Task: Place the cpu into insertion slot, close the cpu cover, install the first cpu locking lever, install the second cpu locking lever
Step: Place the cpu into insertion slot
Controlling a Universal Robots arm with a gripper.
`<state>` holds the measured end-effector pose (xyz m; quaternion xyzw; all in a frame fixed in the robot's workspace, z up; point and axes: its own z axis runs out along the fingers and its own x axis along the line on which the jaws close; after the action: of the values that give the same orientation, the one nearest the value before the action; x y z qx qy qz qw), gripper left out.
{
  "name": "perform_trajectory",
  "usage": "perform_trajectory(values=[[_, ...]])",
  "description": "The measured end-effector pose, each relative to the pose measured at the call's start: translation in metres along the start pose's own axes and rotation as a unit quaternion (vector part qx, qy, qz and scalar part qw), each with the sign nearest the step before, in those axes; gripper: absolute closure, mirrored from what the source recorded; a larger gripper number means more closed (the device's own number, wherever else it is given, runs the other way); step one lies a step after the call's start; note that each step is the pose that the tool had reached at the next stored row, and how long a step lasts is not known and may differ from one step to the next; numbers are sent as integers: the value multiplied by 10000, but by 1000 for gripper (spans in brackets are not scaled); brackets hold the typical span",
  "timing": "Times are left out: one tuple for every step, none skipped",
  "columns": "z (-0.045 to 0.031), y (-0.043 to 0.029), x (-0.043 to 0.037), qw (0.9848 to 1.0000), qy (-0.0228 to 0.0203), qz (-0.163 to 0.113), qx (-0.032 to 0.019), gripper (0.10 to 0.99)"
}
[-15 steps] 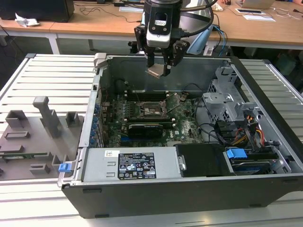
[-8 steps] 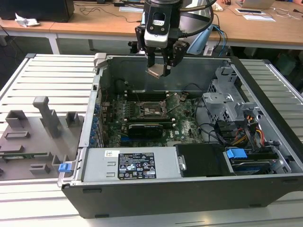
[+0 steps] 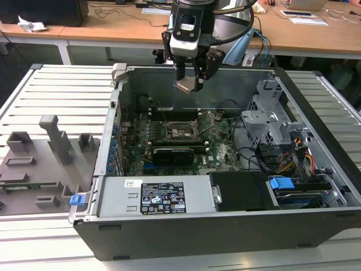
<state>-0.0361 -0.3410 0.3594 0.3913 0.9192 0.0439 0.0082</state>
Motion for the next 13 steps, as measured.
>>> perform_trajectory(values=[[0, 0, 0, 10000, -2, 21, 0, 545], [0, 0, 0, 10000, -3, 37, -1, 545], [1, 0, 0, 10000, -5, 60, -2, 545], [1, 0, 0, 10000, -7, 76, -2, 545], [2, 0, 0, 9999, -10, 109, -2, 545], [2, 0, 0, 9999, -11, 126, -3, 545], [2, 0, 0, 9999, -12, 143, -3, 545], [3, 0, 0, 9999, -14, 163, -3, 545], [3, 0, 0, 9998, -16, 181, -4, 545], [3, 0, 0, 9998, -18, 207, -4, 545], [4, 0, 0, 9997, -20, 231, -5, 545], [4, 0, 0, 9997, -22, 250, -5, 545], [5, 0, 0, 9996, -23, 265, -5, 545]])
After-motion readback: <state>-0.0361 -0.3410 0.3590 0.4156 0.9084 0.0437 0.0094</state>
